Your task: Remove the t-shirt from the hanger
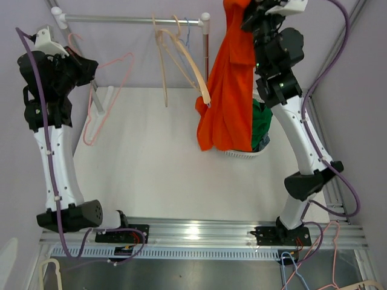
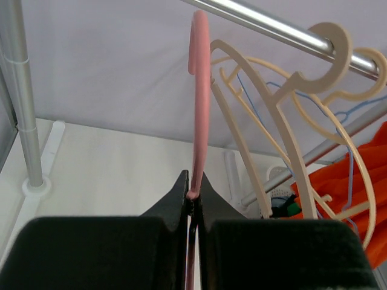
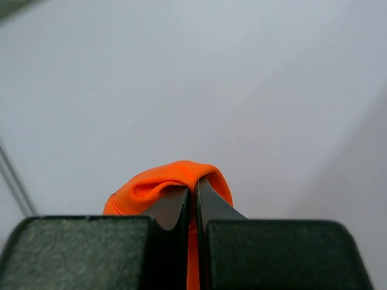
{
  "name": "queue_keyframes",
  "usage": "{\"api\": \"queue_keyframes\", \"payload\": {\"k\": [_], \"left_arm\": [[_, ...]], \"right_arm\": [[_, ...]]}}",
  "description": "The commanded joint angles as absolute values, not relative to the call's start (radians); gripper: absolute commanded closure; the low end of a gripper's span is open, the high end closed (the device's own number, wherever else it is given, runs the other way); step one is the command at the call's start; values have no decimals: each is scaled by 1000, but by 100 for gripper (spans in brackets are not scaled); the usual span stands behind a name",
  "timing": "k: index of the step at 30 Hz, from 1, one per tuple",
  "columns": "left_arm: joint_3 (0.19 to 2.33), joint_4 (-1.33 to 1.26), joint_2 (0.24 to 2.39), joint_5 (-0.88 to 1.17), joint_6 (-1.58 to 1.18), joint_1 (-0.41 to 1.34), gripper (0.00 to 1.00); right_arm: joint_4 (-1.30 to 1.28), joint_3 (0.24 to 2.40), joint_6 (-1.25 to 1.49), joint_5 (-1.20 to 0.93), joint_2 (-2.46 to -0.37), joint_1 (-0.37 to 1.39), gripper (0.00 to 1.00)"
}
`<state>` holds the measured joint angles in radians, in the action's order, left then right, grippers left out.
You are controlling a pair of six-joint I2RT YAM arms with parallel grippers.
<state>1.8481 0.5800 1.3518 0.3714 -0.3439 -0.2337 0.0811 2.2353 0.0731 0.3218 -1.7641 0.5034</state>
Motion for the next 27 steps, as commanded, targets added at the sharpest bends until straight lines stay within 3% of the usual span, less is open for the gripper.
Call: {"api": "queue_keyframes", "payload": {"k": [1, 4, 6, 10, 11, 15, 19, 24, 27], "left_arm": [[1898, 494, 1434, 399, -387, -223, 99], [1899, 436, 1477, 396, -353, -186, 99], [1920, 420, 1503, 399, -330, -166, 99], [2034, 443, 1591, 371, -276, -130, 99], [2118, 454, 1633, 362, -252, -112, 99], [2310, 540, 1744, 249, -187, -63, 99], [2358, 534, 1778, 201, -199, -57, 99], [2416, 555, 1838, 210, -193, -55, 99], [2418, 551, 1859, 209, -183, -55, 99]], "right_arm": [[408, 2484, -11, 336, -1865, 460, 100], [347, 2682, -5, 339, -1979, 425, 100], [298, 2639, -5, 360, -1976, 425, 100], [276, 2179, 30, 455, -1721, 425, 100], [197, 1998, 88, 506, -1674, 423, 100], [-182, 1676, 343, 481, -1537, 405, 100], [-495, 1455, 542, 306, -1633, 388, 100], [-545, 1321, 666, 161, -1802, 385, 100], [-460, 1244, 663, 124, -1795, 383, 100]]}}
